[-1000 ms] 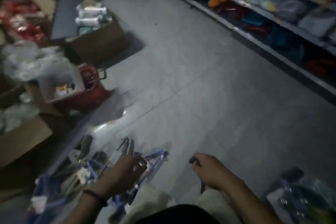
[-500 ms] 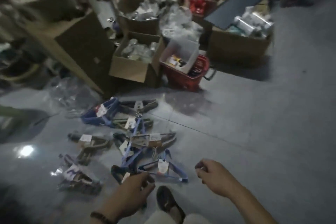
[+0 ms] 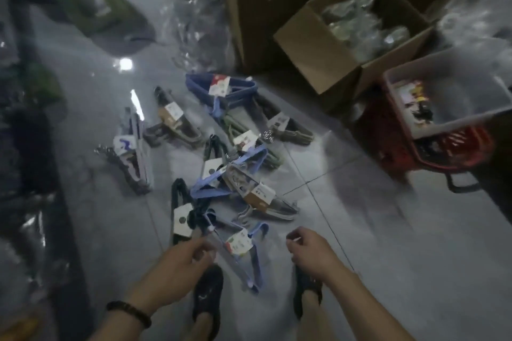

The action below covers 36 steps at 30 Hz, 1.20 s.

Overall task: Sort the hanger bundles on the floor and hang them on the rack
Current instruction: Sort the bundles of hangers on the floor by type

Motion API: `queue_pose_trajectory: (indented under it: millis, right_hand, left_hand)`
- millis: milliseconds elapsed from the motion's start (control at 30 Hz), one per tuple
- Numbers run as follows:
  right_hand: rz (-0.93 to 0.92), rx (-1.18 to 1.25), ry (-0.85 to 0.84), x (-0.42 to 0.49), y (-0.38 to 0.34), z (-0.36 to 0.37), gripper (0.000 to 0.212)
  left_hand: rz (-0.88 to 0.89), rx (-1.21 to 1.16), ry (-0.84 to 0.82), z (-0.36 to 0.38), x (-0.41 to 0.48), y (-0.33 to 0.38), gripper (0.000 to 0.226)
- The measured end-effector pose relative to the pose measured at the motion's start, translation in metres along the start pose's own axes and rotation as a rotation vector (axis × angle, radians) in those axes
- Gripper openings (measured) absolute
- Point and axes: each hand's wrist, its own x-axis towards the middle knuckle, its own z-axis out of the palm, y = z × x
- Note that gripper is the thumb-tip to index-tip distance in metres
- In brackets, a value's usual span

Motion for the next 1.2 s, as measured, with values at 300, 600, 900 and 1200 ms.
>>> queue_pose_trajectory:
  millis: [300, 600, 900, 1200]
  right_hand:
    - [-0.085, -0.31, -0.002, 0.278, 0.046, 0.001, 0.037]
    - [-0.171, -0.466, 0.006, 0.459, 0.05, 0.073, 0.074]
    - [-0.211, -0.454, -0.085, 0.507, 0.061, 0.096, 0.049]
    - [-0.499, -0.239, 0.052, 0.418, 0.009, 0.065, 0.019]
  left_hand:
    - [-0.191, -0.334, 0.035, 0.145, 0.249, -0.036, 0.024]
    - [-0.226, -0.632, 0.181, 0.182, 0.406, -0.073, 0.036]
    - [-0.277, -0.745, 0.2, 0.214, 0.409, -0.117, 0.019]
    - [-0.306, -0.885, 0.266, 0.179, 0.371, -0.112, 0.028]
